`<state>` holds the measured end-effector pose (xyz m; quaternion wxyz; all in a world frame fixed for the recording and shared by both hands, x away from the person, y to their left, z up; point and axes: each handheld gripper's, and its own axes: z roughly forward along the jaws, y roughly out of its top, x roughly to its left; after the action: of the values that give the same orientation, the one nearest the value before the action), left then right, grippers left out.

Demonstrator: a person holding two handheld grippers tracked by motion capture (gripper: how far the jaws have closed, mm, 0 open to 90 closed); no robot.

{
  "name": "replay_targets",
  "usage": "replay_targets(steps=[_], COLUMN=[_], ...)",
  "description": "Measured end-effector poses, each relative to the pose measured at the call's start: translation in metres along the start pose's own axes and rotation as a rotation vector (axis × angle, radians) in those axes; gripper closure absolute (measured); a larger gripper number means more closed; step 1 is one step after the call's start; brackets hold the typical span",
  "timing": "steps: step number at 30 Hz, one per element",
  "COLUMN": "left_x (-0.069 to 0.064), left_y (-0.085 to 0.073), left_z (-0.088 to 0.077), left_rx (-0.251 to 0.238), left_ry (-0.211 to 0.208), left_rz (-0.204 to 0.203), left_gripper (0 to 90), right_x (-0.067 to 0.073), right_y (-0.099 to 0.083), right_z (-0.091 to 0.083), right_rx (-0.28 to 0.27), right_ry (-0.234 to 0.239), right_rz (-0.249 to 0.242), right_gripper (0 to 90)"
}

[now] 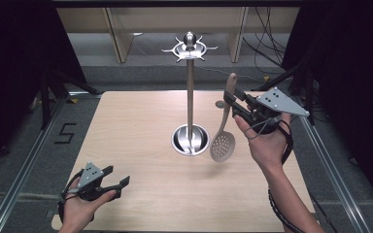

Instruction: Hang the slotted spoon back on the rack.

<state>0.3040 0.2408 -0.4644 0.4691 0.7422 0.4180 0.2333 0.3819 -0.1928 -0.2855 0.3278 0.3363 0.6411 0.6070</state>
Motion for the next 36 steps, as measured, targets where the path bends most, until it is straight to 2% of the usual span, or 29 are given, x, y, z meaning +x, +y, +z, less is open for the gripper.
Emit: replay_targets(steps=[2,15,19,22,28,29,30,32,34,36], left_x=[0.000,0.000,0.000,0.000,0.001,0.002,0.001,0.000,-0.001,0.000], left_y=[0.000,0.000,0.000,0.000,0.000,0.000,0.000,0.000,0.000,0.000], left_z=[0.000,0.000,0.000,0.000,0.000,0.000,0.000,-0.001,-0.001,-0.001], left_rx=[-0.001,-0.002,-0.001,-0.001,-0.001,-0.001,0.000,0.009,0.009,0.009], left_ry=[-0.001,-0.002,-0.001,-0.003,-0.002,-0.004,-0.001,0.010,0.011,0.009], left_rz=[0.003,0.004,0.003,0.004,0.005,0.016,0.002,0.005,-0.004,0.003], left_gripper=[26.6,26.6,26.6,26.7,26.7,26.7,26.7,26.7,26.7,26.7], right_x=[-0.001,0.001,-0.002,0.001,0.001,0.000,0.000,0.002,0.001,0.001], right_y=[0.000,0.004,0.004,0.004,0.006,0.006,0.006,0.006,0.006,0.007], right_z=[0.002,0.008,0.011,0.013,0.017,0.018,0.018,0.019,0.020,0.021], right_rx=[-0.005,0.004,-0.001,0.012,0.011,0.009,0.009,0.012,0.009,0.017], right_ry=[-0.002,-0.006,-0.008,0.003,0.001,-0.003,-0.003,0.002,0.001,0.010], right_rz=[-0.018,0.001,-0.022,0.008,-0.003,-0.011,-0.011,0.008,-0.007,0.000], right_gripper=[68.4,68.4,68.4,68.4,68.4,68.4,68.4,68.4,68.4,68.4])
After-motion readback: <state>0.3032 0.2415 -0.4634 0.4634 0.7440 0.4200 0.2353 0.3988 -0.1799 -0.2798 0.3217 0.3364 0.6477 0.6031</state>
